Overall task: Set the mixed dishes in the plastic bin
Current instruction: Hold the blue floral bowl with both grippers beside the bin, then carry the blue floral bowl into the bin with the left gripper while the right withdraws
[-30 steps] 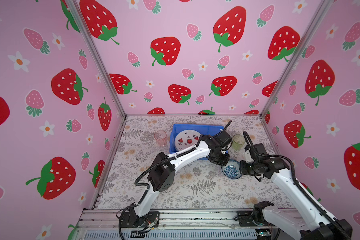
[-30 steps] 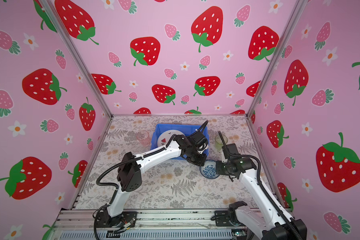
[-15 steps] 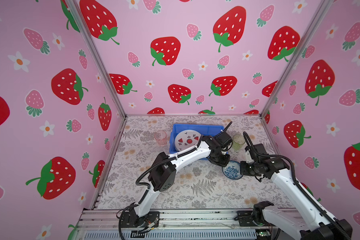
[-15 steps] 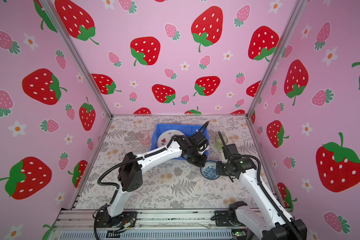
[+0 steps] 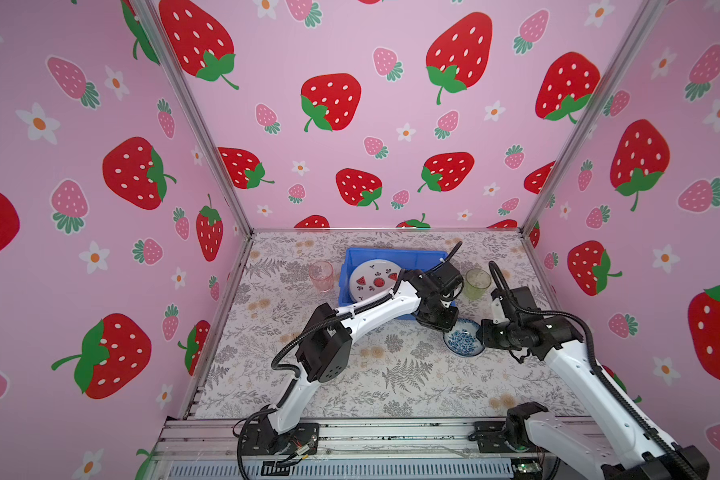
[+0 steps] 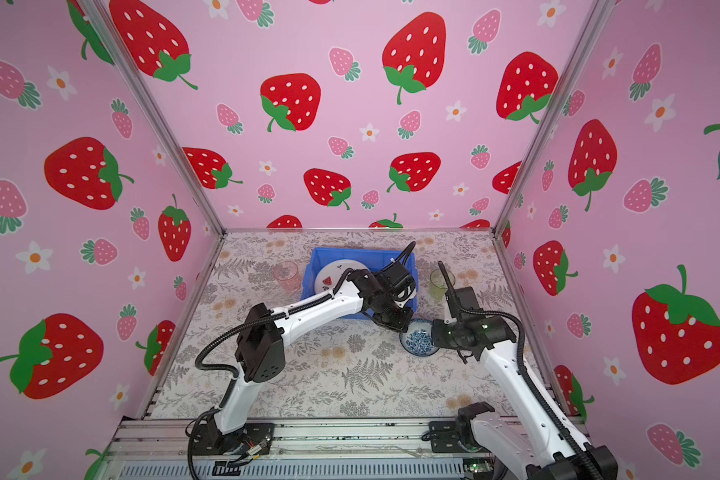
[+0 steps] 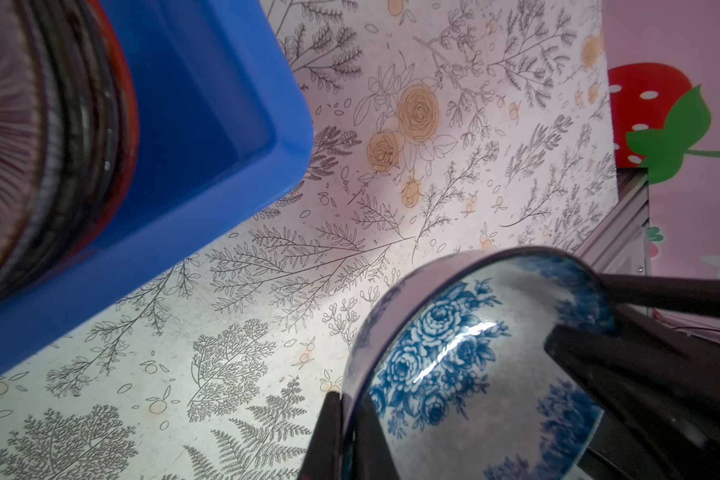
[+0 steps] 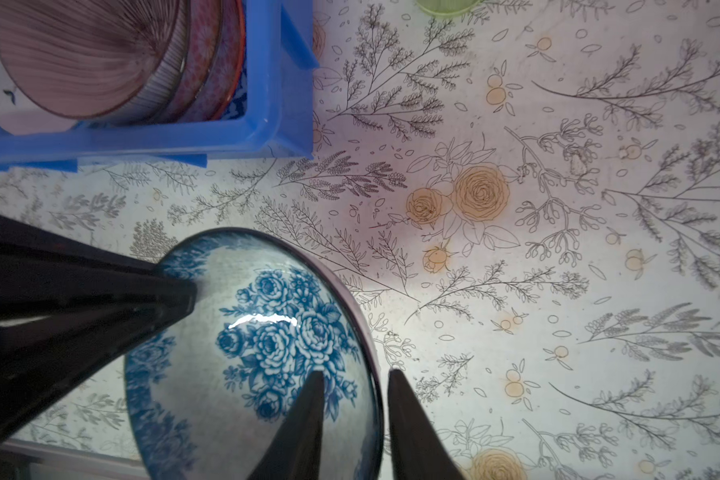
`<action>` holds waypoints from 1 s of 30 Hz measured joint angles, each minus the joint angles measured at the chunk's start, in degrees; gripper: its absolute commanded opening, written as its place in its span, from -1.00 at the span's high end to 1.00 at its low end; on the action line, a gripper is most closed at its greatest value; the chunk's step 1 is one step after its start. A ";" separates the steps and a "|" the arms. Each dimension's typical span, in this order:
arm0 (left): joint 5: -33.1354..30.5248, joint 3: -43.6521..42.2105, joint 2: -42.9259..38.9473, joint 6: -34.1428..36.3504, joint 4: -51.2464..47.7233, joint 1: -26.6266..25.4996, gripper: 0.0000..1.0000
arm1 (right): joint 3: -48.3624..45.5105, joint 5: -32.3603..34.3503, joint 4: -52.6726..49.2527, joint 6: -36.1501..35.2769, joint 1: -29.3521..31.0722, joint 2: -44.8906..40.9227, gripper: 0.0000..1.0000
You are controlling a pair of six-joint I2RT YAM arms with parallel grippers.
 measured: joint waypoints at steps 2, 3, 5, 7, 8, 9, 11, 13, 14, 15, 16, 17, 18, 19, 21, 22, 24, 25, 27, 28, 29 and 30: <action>-0.02 0.11 0.00 -0.04 -0.31 0.22 1.00 | 0.87 0.09 -0.20 0.24 -0.02 -0.44 0.15; -0.07 0.35 0.00 0.00 -0.68 0.37 1.00 | 1.44 0.13 -0.33 0.31 -0.09 -0.70 0.12; -0.24 1.14 0.00 0.22 -1.51 0.68 1.00 | 2.64 0.17 -0.61 0.42 -0.11 -1.14 0.04; -0.48 2.27 0.00 0.61 -2.05 1.40 1.00 | 4.00 0.39 -0.92 0.44 -0.11 -1.60 -0.02; -0.61 2.91 -0.02 0.83 -2.36 1.97 1.00 | 4.74 0.59 -1.14 0.42 -0.15 -1.79 -0.09; -0.83 3.39 -0.04 1.01 -2.56 2.54 1.00 | 5.44 0.79 -1.36 0.42 -0.20 -1.90 -0.18; -1.03 4.33 -0.13 1.27 -2.89 3.93 1.00 | 6.45 1.09 -1.77 0.17 -0.33 -1.97 -0.36; -1.01 5.20 -0.24 1.46 -3.45 5.35 1.00 | 6.80 1.38 -1.99 0.20 -0.37 -2.03 -0.47; -1.03 5.62 -0.37 1.55 -3.82 6.05 1.00 | 6.80 1.55 -2.16 0.26 -0.37 -2.03 -0.52; -1.07 5.75 -0.66 1.75 -4.00 6.82 1.00 | 6.80 1.64 -2.36 0.33 -0.39 -2.03 -0.56; -1.20 5.81 -0.92 1.90 -4.13 7.45 1.00 | 6.80 1.68 -2.47 0.48 -0.39 -2.03 -0.59; -1.42 6.01 -1.25 2.16 -4.39 8.26 1.00 | 6.80 1.68 -2.58 0.52 -0.42 -2.03 -0.63; -1.51 6.40 -1.44 2.38 -4.74 9.03 1.00 | 6.78 1.66 -2.62 0.55 -0.46 -2.03 -0.66; -1.55 6.78 -1.57 2.54 -5.03 9.68 1.00 | 6.71 1.66 -2.58 0.57 -0.48 -2.21 -0.68; -2.03 7.76 -1.88 2.89 -5.73 11.19 1.00 | 6.49 1.64 -2.60 0.61 -0.48 -3.06 -0.78; -2.29 8.04 -1.99 2.97 -5.84 11.87 1.00 | 6.45 1.64 -2.60 0.63 -0.48 -3.43 -0.93; -2.80 8.26 -2.47 3.39 -5.97 13.40 1.00 | 6.45 1.62 -2.56 0.44 -0.48 -4.13 -0.99; -3.02 8.26 -2.71 3.58 -6.19 14.10 1.00 | 6.45 1.62 -2.58 0.66 -0.48 -4.39 -0.99; -3.37 8.68 -2.91 3.80 -6.84 15.67 1.00 | 6.43 1.60 -2.56 0.68 -0.48 -4.83 -0.99; -3.52 8.81 -2.91 3.87 -6.84 16.22 1.00 | 6.43 1.62 -2.56 0.70 -0.48 -4.94 -0.99; -3.74 8.90 -2.91 3.96 -6.86 16.90 1.00 | 6.40 1.60 -2.56 0.68 -0.48 -5.01 -0.99; -4.07 8.90 -2.91 4.00 -6.91 17.53 1.00 | 6.38 1.60 -2.56 0.70 -0.48 -5.01 -0.99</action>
